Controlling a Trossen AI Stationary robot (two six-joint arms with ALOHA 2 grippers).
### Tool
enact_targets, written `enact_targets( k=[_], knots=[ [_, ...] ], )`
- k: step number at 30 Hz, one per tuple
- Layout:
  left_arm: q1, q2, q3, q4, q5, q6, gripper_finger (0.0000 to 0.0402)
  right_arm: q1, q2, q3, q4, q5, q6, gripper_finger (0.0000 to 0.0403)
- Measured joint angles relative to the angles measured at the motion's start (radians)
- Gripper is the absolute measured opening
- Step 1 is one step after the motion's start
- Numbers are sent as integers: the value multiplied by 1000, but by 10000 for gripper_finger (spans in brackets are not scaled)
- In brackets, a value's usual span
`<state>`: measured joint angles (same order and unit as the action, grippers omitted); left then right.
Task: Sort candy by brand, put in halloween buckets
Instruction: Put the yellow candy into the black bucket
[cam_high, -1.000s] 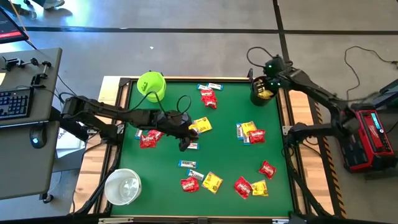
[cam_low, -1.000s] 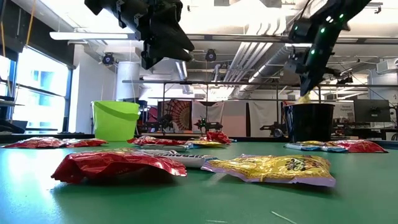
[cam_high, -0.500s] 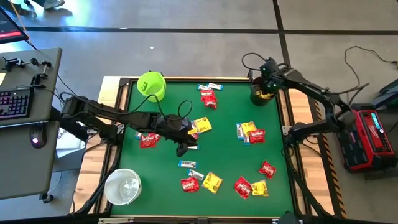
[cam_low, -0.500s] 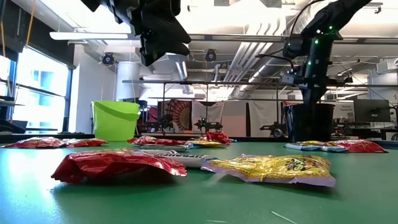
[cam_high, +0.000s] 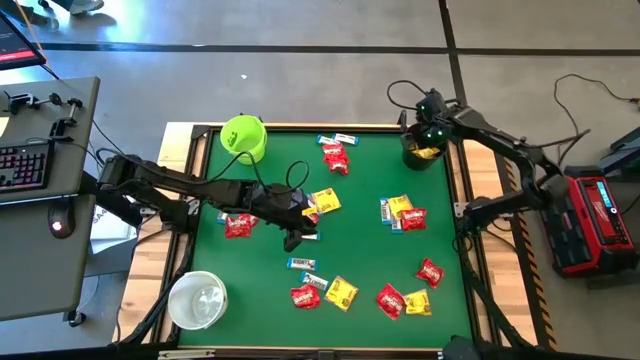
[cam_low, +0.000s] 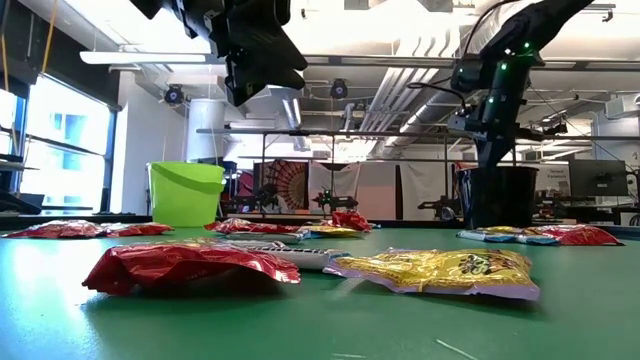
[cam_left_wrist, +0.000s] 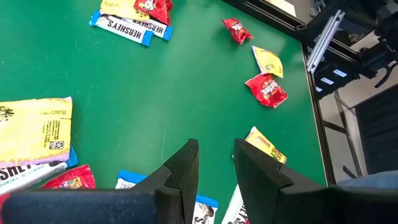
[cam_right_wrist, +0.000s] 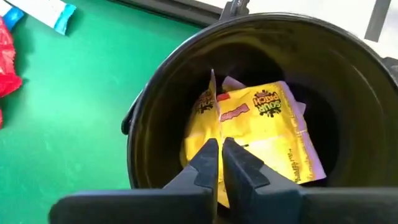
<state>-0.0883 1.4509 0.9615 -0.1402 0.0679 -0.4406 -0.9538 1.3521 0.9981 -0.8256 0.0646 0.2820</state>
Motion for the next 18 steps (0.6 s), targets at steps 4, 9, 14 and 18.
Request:
enact_targets(
  k=[4,9,14,18],
  knots=[
    [0,0,0,-1,-10,-11,91,1,14,0,0,-5,3,4],
    [0,0,0,-2,-14,-17,91,-8,68,0,6,16,-2,1],
    [0,0,0,-12,-14,-25,91,-28,110,0,6,58,-13,0],
    [0,0,0,-26,-14,-30,91,-43,91,0,1,95,-20,0]
  ],
)
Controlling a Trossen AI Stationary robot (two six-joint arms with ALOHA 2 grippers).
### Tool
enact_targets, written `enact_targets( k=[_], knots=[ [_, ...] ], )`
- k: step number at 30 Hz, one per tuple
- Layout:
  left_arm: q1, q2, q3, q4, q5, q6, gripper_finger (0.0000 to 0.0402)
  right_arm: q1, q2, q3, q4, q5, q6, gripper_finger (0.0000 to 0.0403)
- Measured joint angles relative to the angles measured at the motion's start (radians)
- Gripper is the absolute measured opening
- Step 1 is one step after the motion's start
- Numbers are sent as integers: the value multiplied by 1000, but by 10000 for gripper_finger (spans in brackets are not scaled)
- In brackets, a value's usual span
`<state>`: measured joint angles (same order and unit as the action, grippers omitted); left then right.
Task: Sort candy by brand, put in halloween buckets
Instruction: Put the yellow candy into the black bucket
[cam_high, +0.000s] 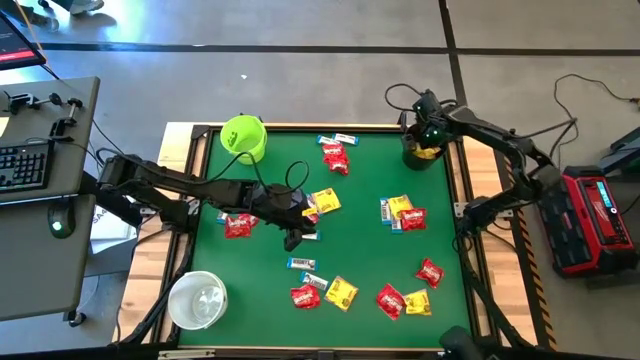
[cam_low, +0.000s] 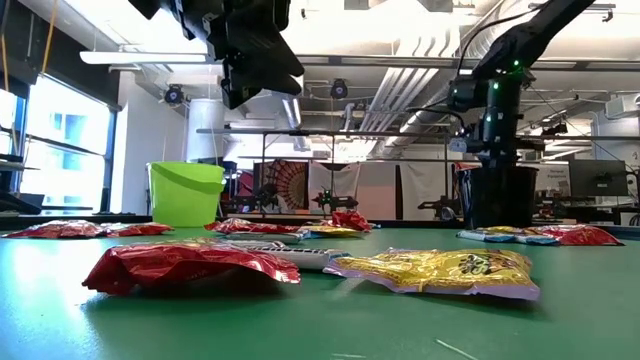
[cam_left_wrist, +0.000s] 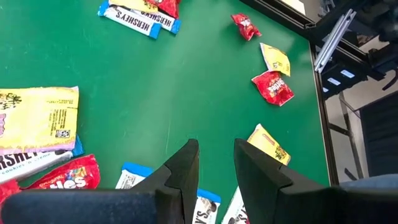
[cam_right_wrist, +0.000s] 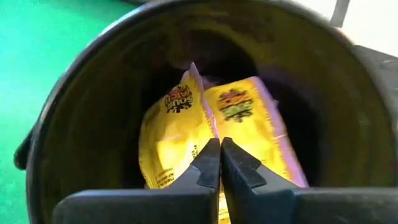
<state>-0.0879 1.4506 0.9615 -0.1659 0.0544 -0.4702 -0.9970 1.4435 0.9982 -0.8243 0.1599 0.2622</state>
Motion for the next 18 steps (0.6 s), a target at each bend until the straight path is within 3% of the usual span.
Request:
enact_targets(
  k=[6,11,14,16,18],
  knots=[
    [0,0,0,-3,0,0,91,-5,-39,61,-74,35,-27,29],
    [0,0,0,-3,1,1,91,-5,-44,110,-118,35,-18,110],
    [0,0,0,-3,1,2,92,-5,-44,112,-115,-53,0,148],
    [0,0,0,-2,1,3,92,1,-44,112,-93,-95,-2,146],
    [0,0,0,-2,1,12,92,5,-44,112,-76,-105,-1,118]
  ],
)
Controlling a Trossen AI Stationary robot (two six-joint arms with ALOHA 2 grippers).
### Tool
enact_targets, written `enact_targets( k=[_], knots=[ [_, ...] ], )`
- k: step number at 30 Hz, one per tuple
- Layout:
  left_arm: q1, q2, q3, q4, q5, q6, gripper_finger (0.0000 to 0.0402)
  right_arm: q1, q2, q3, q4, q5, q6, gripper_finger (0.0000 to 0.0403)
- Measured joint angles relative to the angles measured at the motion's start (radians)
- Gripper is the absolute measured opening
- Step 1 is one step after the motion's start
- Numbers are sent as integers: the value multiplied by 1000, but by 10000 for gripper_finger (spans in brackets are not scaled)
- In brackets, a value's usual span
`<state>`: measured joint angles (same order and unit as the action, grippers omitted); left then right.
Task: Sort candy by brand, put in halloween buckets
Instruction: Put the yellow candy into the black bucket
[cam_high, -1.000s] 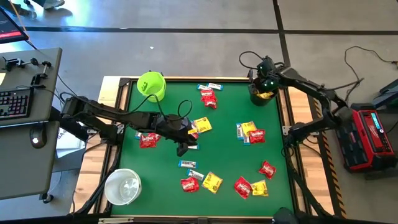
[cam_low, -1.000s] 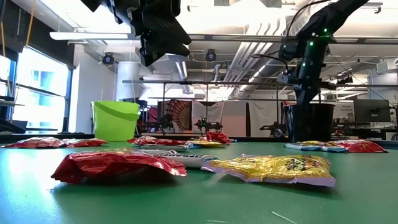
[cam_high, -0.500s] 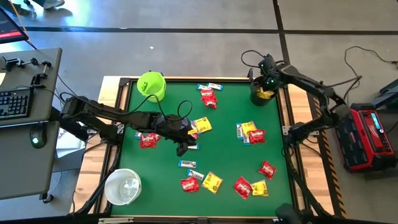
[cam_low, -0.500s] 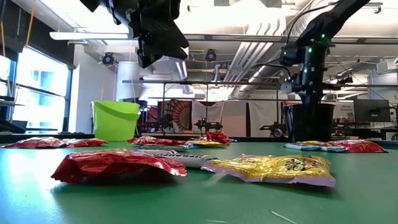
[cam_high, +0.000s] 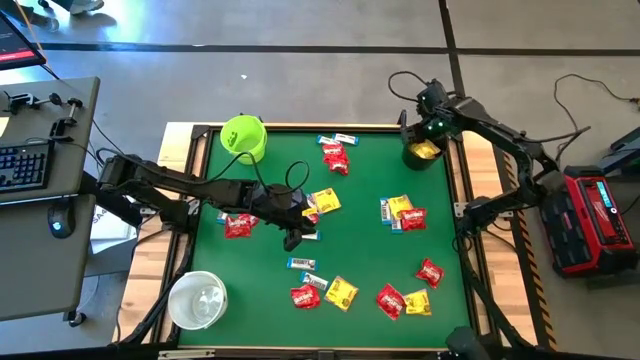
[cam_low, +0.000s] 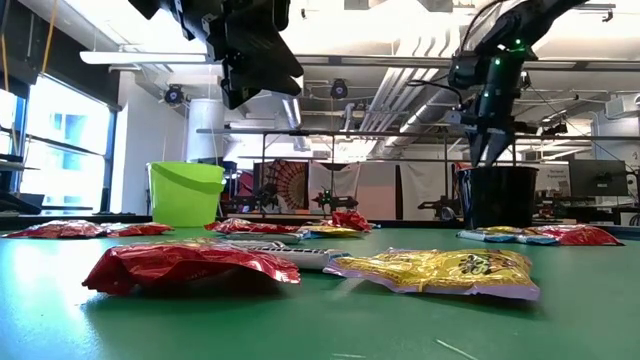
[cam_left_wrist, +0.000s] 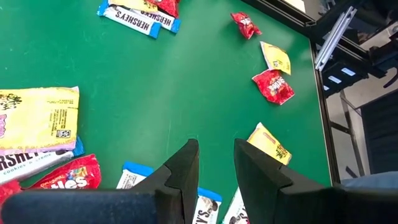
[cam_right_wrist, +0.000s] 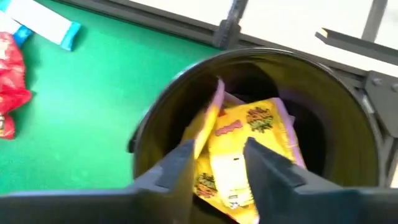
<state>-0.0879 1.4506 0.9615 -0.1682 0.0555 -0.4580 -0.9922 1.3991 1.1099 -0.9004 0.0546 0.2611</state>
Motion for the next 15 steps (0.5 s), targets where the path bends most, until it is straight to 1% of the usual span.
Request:
enact_targets(
  k=[3,4,6,9,13,15],
  knots=[
    [0,0,0,0,1,7,92,-3,1,0,11,-6,-4,36],
    [0,0,0,0,1,7,92,-3,1,0,14,-8,-12,19],
    [0,0,0,0,1,7,92,-4,1,0,14,-13,-17,15],
    [0,0,0,3,5,2,92,-3,-23,0,-3,-51,-34,8],
    [-8,0,0,9,40,-14,85,35,-125,0,-6,-57,-35,2],
    [-16,0,0,9,50,-17,76,75,-183,0,-8,-60,-24,1]
  ],
)
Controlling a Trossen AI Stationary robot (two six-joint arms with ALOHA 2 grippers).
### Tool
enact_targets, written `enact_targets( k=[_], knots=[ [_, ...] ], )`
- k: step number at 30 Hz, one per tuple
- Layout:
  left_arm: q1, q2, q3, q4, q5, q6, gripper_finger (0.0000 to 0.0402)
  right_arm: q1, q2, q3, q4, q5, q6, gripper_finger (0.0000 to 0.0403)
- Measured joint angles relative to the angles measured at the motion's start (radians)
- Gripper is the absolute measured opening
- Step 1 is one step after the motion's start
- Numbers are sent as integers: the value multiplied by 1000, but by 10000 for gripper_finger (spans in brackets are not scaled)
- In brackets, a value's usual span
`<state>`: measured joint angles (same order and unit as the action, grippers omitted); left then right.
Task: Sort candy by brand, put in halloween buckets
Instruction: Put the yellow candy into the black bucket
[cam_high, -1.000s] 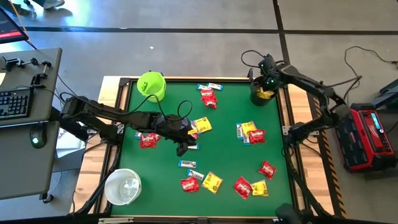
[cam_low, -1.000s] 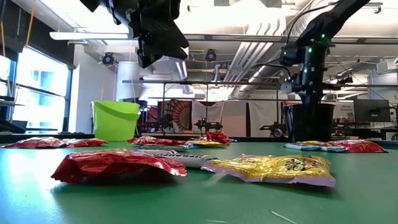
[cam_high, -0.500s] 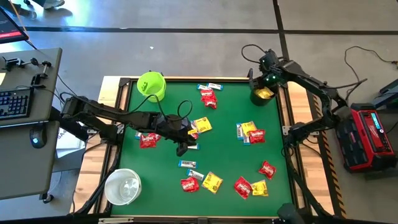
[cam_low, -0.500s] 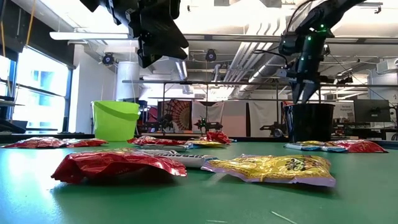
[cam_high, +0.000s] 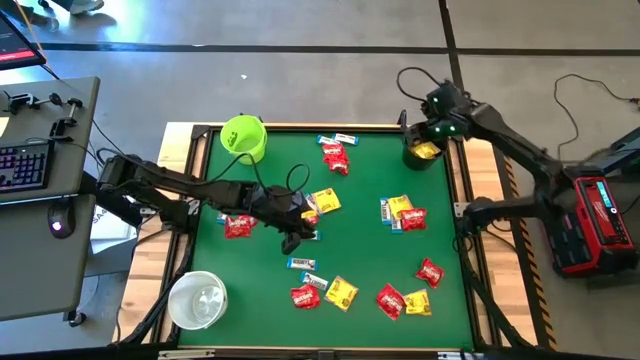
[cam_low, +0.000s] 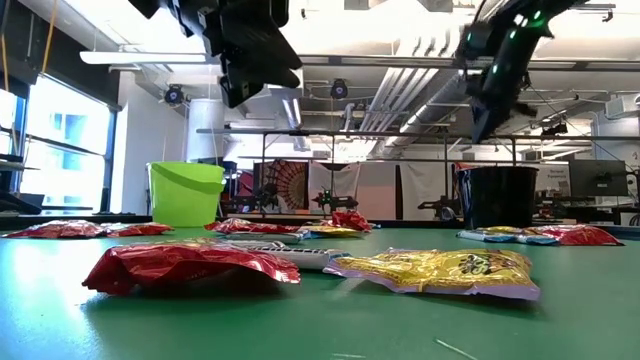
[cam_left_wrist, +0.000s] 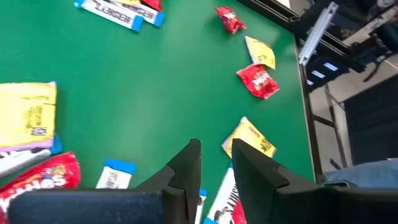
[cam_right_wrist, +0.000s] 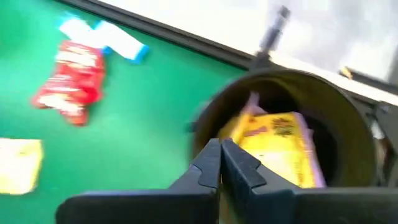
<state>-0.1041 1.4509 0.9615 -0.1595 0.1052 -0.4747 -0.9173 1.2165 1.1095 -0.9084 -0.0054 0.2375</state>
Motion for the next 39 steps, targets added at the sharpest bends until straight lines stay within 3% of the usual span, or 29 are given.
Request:
enact_targets(
  k=[4,9,14,20,28,34,39],
  knots=[
    [-21,18,0,8,35,15,52,118,-107,0,0,6,71,0],
    [-54,73,0,83,54,37,31,329,-218,-7,6,116,202,0],
    [-80,148,0,157,84,-20,30,550,-318,-103,26,223,356,0],
    [-113,249,51,180,50,-111,58,812,-389,-258,160,311,462,0],
    [-148,414,202,146,16,-202,107,1084,-392,-441,490,376,392,0],
    [-157,511,307,11,-15,-255,133,1207,-393,-509,575,428,411,0],
    [-156,558,349,-9,-22,-315,152,1254,-393,-512,583,470,411,0]
  ],
)
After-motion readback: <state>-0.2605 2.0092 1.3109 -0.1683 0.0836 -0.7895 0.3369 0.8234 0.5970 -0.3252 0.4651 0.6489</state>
